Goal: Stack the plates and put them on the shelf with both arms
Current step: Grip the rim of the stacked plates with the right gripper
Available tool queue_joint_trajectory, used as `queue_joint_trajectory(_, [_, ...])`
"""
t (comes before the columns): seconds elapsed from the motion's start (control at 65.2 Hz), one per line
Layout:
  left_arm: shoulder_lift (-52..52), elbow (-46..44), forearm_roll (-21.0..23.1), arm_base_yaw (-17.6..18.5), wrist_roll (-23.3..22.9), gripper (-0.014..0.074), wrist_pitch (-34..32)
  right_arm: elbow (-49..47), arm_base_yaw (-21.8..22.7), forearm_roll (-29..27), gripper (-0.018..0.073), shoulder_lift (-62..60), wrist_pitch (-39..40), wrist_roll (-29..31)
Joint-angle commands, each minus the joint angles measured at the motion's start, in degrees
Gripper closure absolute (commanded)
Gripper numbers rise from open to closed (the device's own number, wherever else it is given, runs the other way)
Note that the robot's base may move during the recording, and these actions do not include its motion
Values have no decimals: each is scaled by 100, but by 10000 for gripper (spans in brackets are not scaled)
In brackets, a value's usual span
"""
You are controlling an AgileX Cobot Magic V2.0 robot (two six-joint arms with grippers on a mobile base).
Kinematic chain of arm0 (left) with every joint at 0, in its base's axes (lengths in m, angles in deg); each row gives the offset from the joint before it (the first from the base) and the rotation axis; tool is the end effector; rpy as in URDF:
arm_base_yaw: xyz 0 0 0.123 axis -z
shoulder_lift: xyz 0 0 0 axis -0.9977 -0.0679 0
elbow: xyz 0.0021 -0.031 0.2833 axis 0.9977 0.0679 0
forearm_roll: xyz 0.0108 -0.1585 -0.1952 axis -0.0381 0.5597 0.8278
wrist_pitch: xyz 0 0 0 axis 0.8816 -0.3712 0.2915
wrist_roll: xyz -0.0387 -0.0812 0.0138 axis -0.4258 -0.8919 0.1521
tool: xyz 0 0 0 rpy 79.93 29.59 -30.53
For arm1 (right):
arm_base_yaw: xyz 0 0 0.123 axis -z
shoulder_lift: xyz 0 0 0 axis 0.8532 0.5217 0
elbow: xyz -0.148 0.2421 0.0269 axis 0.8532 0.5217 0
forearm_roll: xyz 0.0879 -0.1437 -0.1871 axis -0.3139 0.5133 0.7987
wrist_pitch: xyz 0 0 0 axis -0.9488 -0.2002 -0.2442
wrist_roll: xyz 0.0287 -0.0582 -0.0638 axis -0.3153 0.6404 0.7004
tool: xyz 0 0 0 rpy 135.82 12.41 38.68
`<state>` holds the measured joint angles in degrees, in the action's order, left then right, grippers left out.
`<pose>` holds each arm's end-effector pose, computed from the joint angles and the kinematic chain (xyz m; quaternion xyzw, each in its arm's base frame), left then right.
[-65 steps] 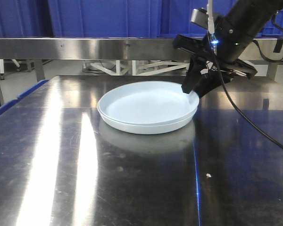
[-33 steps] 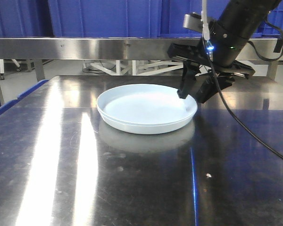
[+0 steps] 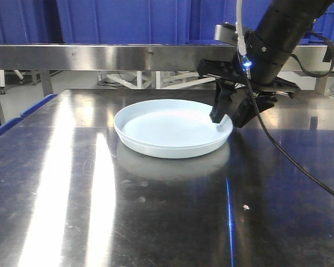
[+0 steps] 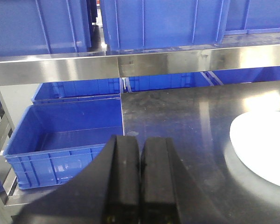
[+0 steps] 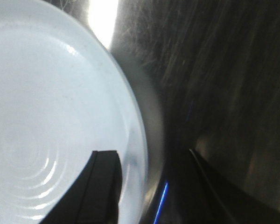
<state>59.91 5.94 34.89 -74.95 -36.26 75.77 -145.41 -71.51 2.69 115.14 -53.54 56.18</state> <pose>0.1095 -0.0222 0.2919 0.0962 0.7519 -0.0488 0.6504 0.4058 0.1171 0.2119 -0.0369 0.9681 0.1677 0.1825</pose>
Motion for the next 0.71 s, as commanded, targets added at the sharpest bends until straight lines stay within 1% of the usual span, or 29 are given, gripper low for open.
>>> queue_joint_trajectory(0.0, [-2,-175,56,-12,-50,514,-486,-182,-44,-63,185,-310,123,10])
queue_joint_trajectory(0.399, [-2,-175,56,-12,-50,514,-486,-182,-67,-63,185,-202,-34,10])
queue_joint_trajectory(0.69, [-2,-175,56,-12,-50,514,-486,-182,-255,-68,191,-202,38,10])
